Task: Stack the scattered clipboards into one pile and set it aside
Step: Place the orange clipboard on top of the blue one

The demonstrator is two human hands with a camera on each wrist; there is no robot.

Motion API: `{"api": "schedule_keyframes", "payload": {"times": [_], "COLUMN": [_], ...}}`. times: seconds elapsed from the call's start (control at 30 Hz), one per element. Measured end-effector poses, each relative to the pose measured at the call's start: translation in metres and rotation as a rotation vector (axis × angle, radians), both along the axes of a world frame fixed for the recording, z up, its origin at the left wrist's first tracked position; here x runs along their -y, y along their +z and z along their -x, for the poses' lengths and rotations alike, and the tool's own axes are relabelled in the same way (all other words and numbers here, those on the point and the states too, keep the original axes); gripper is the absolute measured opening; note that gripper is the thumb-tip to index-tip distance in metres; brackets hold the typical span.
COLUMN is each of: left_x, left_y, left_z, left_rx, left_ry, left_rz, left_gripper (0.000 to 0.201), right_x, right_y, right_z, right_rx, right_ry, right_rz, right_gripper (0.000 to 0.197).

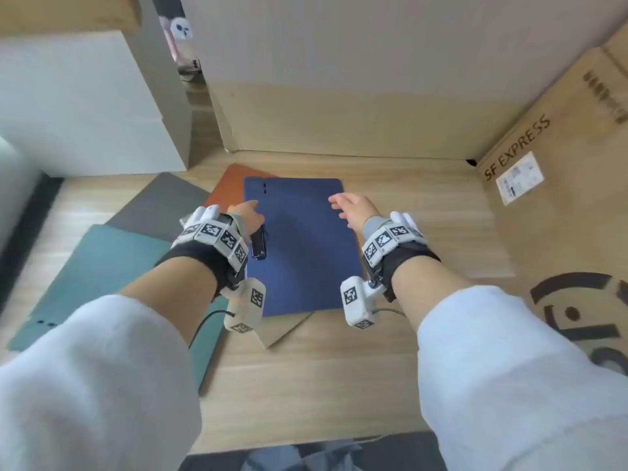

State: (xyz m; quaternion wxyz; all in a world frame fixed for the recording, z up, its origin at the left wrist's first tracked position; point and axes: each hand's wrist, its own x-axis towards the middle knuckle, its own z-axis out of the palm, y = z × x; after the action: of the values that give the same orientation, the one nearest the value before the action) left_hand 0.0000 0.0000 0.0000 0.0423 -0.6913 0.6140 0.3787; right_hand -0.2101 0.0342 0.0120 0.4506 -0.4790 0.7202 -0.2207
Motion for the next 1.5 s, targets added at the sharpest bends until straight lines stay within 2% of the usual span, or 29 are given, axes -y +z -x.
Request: {"api": "schedule_keyframes", "payload": {"times": [0.13,0.33,0.43,0.6,0.63,0.7,0.8,0.9,1.0,1.07,1.2,1.27,1.5], "left_x": [-0.002,0.002,0.002,-0.001,-0.001,-0.001,-0.008,-0.008,0.001,0.002,0.009,0.013,0.021], "left_y": [-0.026,-0.028,-0.025,-0.026,-0.026,-0.028,-0.036,-0.053,-0.06,-0.06,-0.046,-0.036,-0.034], "left_z": [-0.002,0.008,0.013,0.018,0.017,0.01,-0.011,-0.032,-0.039,-0.04,-0.051,-0.054,-0.052], "left_rx": [0.056,-0.027,-0.079,-0.293,-0.239,-0.007,0.278,0.389,0.267,0.226,0.342,0.336,0.04], "left_ry": [0.04,0.101,0.076,0.137,0.104,0.074,0.153,0.214,0.405,0.427,0.441,0.498,0.765], "left_rz": [-0.029,-0.011,-0.027,-0.166,-0.177,-0.116,0.002,0.043,0.017,0.014,0.009,0.008,0.151], "left_gripper": [0.052,0.062,0.066,0.056,0.052,0.048,0.051,0.059,0.072,0.074,0.076,0.076,0.073], "right_x": [-0.007,-0.011,-0.01,-0.009,-0.011,-0.015,-0.019,-0.024,-0.034,-0.042,-0.053,-0.056,-0.054], "right_y": [-0.02,-0.041,-0.045,-0.046,-0.046,-0.046,-0.039,-0.036,-0.039,-0.044,-0.059,-0.062,-0.061], "right_z": [0.007,0.014,0.022,0.054,0.062,0.077,0.099,0.116,0.125,0.126,0.122,0.12,0.121], "right_rx": [-0.099,-0.139,-0.161,-0.23,-0.226,-0.216,-0.223,-0.234,-0.243,-0.237,-0.212,-0.186,-0.165], "right_ry": [-0.014,-0.127,-0.189,-0.324,-0.33,-0.372,-0.458,-0.496,-0.508,-0.51,-0.518,-0.526,-0.529], "right_rz": [-0.116,-0.267,-0.337,-0.374,-0.361,-0.324,-0.277,-0.275,-0.307,-0.321,-0.367,-0.364,-0.381], "right_gripper": [0.041,0.055,0.06,0.046,0.044,0.042,0.039,0.041,0.044,0.045,0.046,0.046,0.046]}}
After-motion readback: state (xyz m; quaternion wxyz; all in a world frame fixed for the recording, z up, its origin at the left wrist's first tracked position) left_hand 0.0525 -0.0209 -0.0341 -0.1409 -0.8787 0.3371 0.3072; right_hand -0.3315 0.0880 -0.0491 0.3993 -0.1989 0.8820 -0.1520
